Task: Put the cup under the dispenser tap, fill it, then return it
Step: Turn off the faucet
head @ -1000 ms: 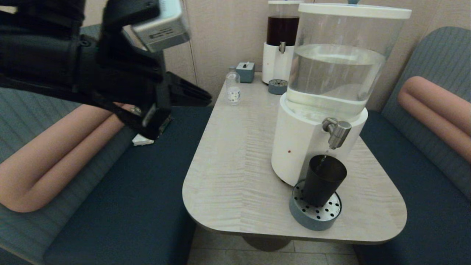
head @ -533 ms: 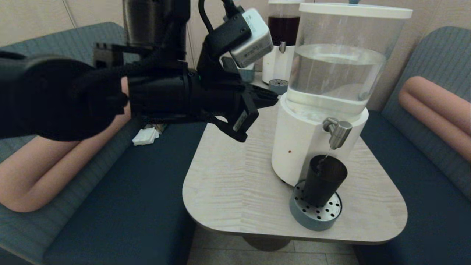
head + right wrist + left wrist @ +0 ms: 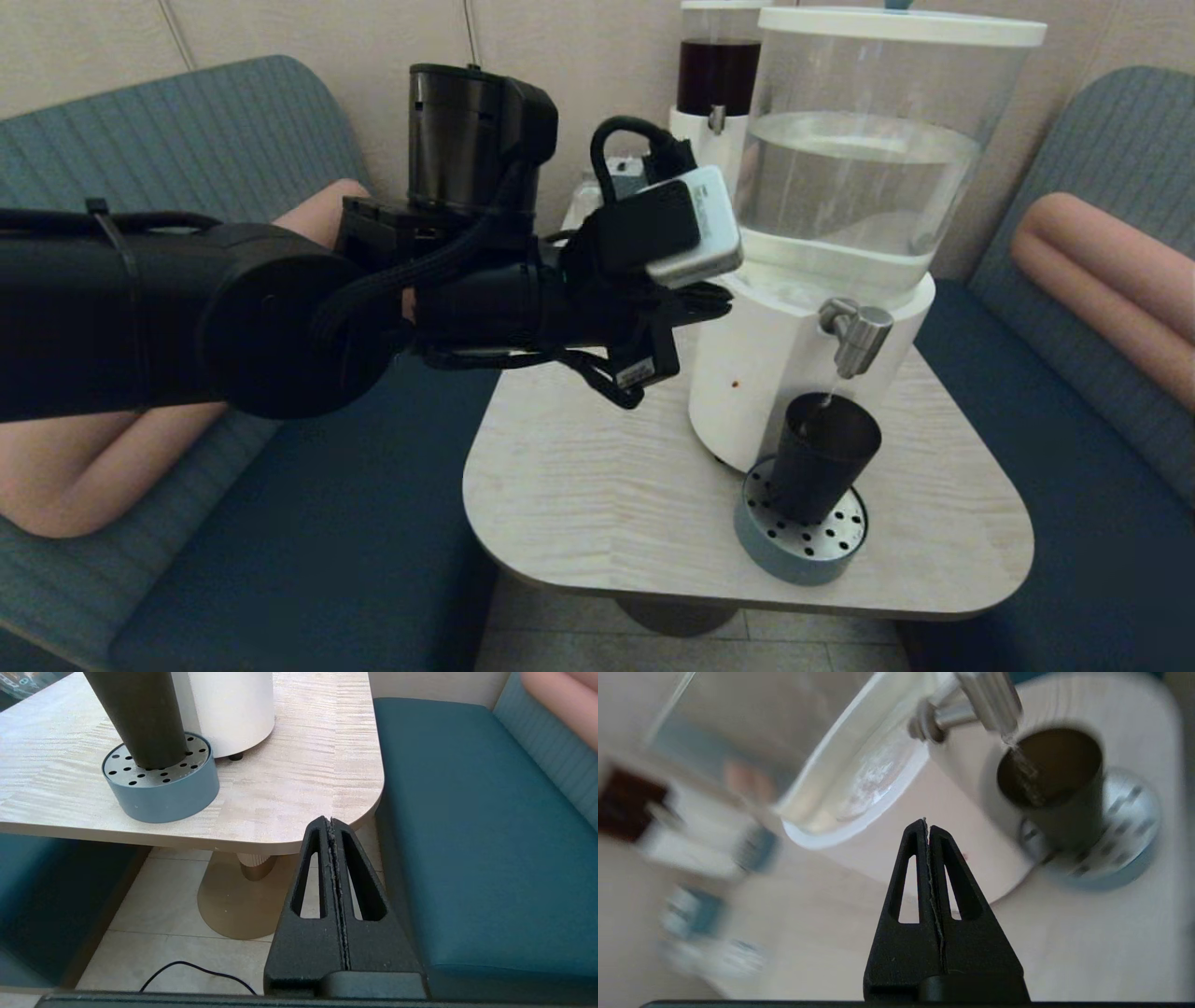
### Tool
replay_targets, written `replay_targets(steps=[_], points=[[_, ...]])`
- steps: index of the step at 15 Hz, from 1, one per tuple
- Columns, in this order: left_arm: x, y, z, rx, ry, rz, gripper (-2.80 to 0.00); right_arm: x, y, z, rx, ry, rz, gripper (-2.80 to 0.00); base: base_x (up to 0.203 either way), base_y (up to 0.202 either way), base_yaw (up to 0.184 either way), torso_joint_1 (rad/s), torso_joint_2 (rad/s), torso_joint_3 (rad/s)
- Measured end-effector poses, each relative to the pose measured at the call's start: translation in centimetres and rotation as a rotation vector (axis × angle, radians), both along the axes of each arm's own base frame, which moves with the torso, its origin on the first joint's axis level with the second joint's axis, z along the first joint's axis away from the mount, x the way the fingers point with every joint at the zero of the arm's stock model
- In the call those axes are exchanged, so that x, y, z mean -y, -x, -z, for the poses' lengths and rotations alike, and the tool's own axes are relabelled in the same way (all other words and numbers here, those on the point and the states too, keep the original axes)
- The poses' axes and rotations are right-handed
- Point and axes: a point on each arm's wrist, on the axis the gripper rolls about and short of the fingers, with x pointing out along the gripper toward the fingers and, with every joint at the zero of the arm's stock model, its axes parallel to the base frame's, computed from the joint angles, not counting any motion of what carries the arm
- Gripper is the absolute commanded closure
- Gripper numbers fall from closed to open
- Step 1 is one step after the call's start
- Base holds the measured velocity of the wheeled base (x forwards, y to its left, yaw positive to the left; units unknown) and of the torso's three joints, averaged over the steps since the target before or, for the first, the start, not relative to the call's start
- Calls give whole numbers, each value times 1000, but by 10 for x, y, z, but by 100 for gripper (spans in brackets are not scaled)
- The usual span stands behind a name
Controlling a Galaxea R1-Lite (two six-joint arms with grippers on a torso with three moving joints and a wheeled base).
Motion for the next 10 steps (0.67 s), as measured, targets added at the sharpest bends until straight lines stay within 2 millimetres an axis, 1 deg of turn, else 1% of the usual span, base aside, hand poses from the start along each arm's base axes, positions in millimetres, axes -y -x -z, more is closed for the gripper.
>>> replay_targets(steps=[2, 5, 7, 10], points=[[4, -3, 0, 128, -36, 26, 0, 0, 0, 0, 0, 0, 0, 0, 0, 0, 0, 0, 0, 0], [13, -7, -6, 294, -5, 39, 0, 0, 0, 0, 0, 0, 0, 0, 0, 0, 0, 0, 0, 0], [19, -9, -2, 353, -38, 52, 0, 0, 0, 0, 0, 0, 0, 0, 0, 0, 0, 0, 0, 0], [29, -11, 11, 406, -96, 84, 0, 0, 0, 0, 0, 0, 0, 0, 0, 0, 0, 0, 0, 0]])
